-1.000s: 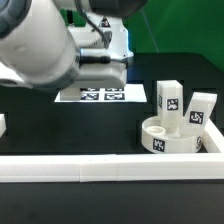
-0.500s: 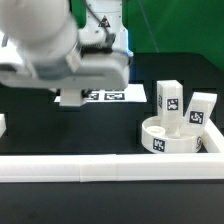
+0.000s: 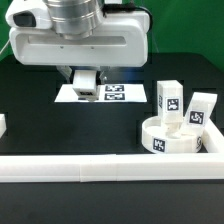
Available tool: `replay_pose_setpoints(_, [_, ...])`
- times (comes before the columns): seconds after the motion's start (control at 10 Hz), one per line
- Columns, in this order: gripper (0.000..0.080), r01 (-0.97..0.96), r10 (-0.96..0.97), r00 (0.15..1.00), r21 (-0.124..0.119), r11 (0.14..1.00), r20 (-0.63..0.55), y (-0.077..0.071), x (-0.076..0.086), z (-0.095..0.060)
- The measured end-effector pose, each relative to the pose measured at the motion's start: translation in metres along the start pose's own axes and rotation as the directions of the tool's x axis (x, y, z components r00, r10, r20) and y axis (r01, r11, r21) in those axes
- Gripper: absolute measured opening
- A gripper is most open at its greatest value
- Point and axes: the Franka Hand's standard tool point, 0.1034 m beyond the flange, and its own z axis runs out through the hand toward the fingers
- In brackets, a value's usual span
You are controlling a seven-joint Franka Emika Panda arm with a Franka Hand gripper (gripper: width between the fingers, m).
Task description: Assemble stool
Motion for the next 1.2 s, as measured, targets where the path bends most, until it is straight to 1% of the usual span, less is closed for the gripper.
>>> replay_pose_setpoints(0.1, [0.0337, -0.01, 0.01, 0.998, -0.001, 1.0, -0.063, -0.004, -0.001, -0.002])
replay_pose_setpoints(0.2, [0.0337, -0.009, 0.01, 0.994, 0.003, 1.0, -0.113, -0.013, -0.003, -0.008])
replay_pose_setpoints(0.3, [0.0337, -0.007, 0.008, 0.981, 0.005, 1.0, -0.195, -0.021, -0.001, -0.014])
replay_pose_setpoints(0.4, [0.0337, -0.012, 0.012, 0.951, 0.004, 1.0, -0.309, -0.032, -0.001, -0.019])
replay_pose_setpoints(0.5, [0.0337, -0.005, 0.004, 0.932, -0.003, 1.0, -0.364, -0.032, -0.001, -0.017])
replay_pose_setpoints(0.6, [0.0337, -0.006, 0.002, 0.918, -0.009, 1.0, -0.398, -0.031, -0.001, -0.015])
replay_pose_setpoints(0.7, [0.0337, -0.015, 0.013, 0.924, -0.002, 1.0, -0.382, -0.035, -0.002, -0.014])
replay_pose_setpoints(0.8, [0.0337, -0.02, 0.023, 0.92, 0.011, 1.0, -0.39, -0.05, 0.0, -0.018])
replay_pose_setpoints(0.9, [0.0337, 0.007, -0.002, 0.914, 0.009, 1.0, -0.405, -0.066, 0.006, -0.021])
replay_pose_setpoints(1.0, [0.0337, 0.028, -0.025, 0.896, 0.001, 1.0, -0.443, -0.074, 0.013, -0.023])
replay_pose_setpoints(1.2, [0.0337, 0.023, -0.02, 0.9, 0.002, 1.0, -0.435, -0.072, 0.012, -0.02])
